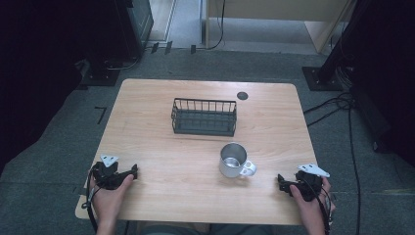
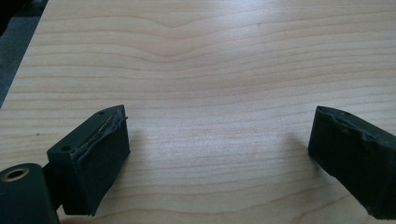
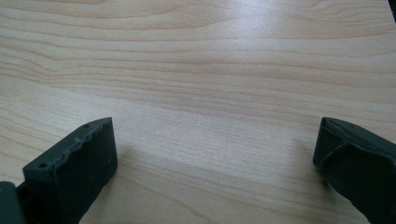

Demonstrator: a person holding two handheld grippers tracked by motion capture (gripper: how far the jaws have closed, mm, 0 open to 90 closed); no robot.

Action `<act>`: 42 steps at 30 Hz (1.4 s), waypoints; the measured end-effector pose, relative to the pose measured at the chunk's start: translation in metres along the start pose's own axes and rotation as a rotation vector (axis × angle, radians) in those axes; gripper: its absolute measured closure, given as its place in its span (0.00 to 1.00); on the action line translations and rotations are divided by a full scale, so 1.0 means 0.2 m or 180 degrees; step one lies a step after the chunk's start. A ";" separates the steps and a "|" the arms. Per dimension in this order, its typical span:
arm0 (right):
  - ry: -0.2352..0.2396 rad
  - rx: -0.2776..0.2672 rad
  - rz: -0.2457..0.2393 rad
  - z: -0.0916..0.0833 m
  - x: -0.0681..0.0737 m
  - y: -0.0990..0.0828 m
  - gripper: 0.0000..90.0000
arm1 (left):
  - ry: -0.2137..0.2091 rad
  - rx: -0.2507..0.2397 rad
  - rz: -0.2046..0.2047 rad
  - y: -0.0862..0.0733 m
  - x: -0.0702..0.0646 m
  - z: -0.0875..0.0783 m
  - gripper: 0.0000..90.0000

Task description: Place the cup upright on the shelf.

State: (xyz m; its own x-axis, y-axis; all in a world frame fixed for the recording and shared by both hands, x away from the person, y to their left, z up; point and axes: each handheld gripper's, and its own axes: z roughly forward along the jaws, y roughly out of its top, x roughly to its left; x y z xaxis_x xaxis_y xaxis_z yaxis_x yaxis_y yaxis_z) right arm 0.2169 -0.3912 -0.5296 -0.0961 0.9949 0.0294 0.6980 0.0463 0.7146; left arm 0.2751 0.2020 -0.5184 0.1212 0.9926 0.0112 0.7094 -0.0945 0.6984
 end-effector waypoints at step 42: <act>0.0000 0.0000 -0.0002 0.00 0.00 0.00 0.00 | -0.1504 -0.0151 0.0956 0.24 -0.96 -0.02 0.01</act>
State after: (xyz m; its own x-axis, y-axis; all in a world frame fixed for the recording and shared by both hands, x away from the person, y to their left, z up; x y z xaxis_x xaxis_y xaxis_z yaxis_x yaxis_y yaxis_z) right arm 0.2169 -0.3912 -0.5296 -0.0966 0.9949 0.0289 0.6980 0.0470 0.7146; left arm 0.2837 0.0073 -0.4846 0.6188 0.7792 -0.0996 0.5651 -0.3535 0.7455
